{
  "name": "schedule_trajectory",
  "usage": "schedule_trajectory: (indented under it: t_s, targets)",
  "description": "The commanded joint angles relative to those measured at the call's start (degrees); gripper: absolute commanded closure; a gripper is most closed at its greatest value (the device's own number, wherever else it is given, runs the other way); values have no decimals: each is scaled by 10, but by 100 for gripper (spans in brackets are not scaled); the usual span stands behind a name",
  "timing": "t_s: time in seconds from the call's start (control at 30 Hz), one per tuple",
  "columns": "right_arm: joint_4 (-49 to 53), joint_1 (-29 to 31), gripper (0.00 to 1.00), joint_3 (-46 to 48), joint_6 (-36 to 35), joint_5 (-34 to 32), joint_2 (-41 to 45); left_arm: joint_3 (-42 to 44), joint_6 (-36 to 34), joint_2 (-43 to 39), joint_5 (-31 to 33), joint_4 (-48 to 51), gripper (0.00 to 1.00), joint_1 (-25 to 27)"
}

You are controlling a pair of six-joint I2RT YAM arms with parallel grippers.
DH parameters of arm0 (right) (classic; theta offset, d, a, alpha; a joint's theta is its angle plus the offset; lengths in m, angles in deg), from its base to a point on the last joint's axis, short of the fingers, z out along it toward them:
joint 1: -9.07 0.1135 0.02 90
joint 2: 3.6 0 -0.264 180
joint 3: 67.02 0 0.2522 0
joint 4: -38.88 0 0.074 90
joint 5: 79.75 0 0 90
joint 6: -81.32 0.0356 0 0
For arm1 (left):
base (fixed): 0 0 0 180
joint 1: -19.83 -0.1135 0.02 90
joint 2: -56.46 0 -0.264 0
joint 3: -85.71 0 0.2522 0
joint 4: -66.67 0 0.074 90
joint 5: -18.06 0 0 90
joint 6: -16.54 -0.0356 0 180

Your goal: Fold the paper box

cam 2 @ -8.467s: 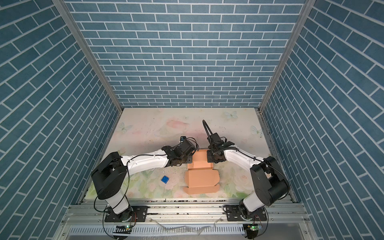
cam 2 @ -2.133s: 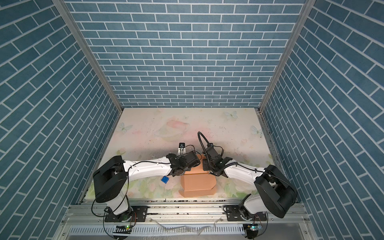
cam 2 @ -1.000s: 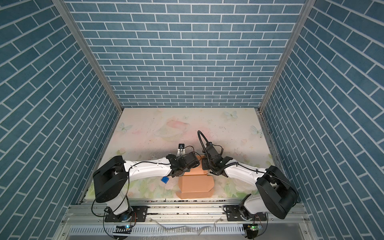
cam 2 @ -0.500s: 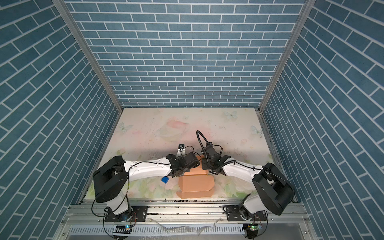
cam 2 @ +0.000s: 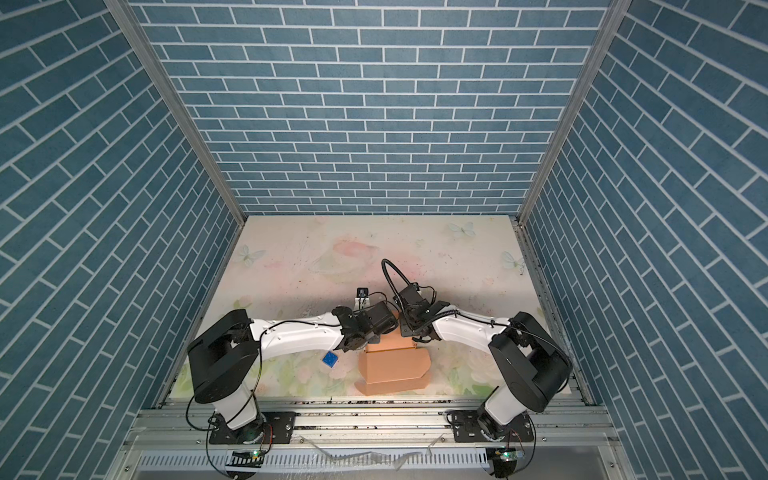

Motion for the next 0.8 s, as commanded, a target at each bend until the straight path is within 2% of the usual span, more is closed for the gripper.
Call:
schedule_trajectory:
  t_s: [0.0, 0.5, 0.77]
  targets:
    - [38, -3, 100, -9, 7, -46, -43, 15, -7, 8, -43, -21, 100, -14]
    - [45, 3, 100, -41, 19, -47, -152, 37, -30, 15, -72, -44, 100, -40]
    - [33, 5, 100, -51, 17, -36, -153, 43, -31, 24, -73, -53, 100, -44]
